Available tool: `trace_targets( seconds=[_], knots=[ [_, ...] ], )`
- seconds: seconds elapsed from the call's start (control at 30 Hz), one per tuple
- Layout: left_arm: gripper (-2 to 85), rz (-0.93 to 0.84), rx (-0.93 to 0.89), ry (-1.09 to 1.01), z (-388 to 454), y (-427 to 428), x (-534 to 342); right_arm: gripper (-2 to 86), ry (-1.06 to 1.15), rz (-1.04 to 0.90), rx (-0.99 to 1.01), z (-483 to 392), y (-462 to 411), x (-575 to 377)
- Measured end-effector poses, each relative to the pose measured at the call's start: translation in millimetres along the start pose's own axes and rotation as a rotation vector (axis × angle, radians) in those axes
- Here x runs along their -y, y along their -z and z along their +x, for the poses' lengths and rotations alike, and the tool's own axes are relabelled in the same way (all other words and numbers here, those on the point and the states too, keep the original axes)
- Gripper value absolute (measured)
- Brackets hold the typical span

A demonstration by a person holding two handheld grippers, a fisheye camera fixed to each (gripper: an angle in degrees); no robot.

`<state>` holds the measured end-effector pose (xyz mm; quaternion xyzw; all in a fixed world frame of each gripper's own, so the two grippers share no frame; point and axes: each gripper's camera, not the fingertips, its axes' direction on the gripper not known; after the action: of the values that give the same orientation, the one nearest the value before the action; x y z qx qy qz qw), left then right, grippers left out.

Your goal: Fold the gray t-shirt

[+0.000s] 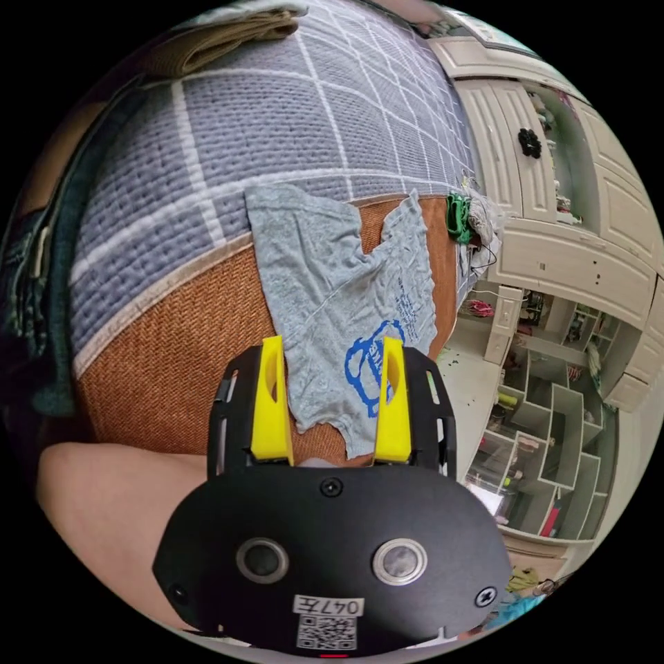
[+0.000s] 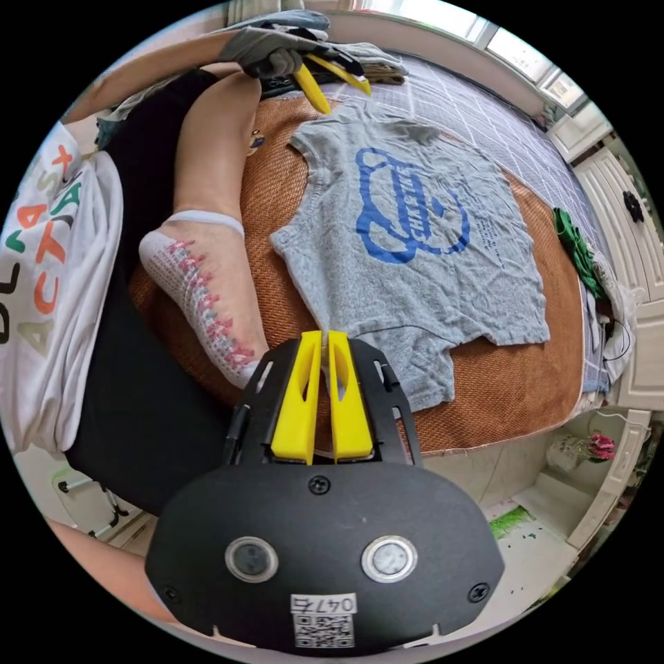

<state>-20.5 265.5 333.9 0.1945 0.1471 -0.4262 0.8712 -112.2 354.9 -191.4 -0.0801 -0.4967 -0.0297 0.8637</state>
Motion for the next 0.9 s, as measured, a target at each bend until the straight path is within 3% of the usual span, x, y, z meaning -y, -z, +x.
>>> trace_targets(
  seconds=[0.33, 0.47, 0.63, 0.77, 0.9],
  knots=[
    [3.0, 0.030, -0.135, 0.051, 1.0, 7.8, 59.2, 0.1, -0.075, 0.069, 0.002, 33.1, -4.0, -52.4],
    [1.7, 0.086, -0.165, -0.046, 37.8, 43.9, 62.9, 0.1, -0.109, 0.112, 0.007, 49.6, 10.5, -82.6],
    [1.9, 0.160, -0.236, -0.157, 84.3, 104.7, 45.1, 0.1, -0.094, 0.167, 0.163, 58.3, 30.5, -124.0],
    [2.7, 0.237, -0.168, -0.211, 110.2, 145.9, 33.3, 0.1, -0.072, 0.256, 0.347, 69.8, 38.6, -163.0],
    [3.0, 0.288, -0.119, -0.230, 149.2, 175.7, 54.2, 0.1, -0.165, 0.351, 0.343, 118.6, 31.2, -197.3]
  ],
)
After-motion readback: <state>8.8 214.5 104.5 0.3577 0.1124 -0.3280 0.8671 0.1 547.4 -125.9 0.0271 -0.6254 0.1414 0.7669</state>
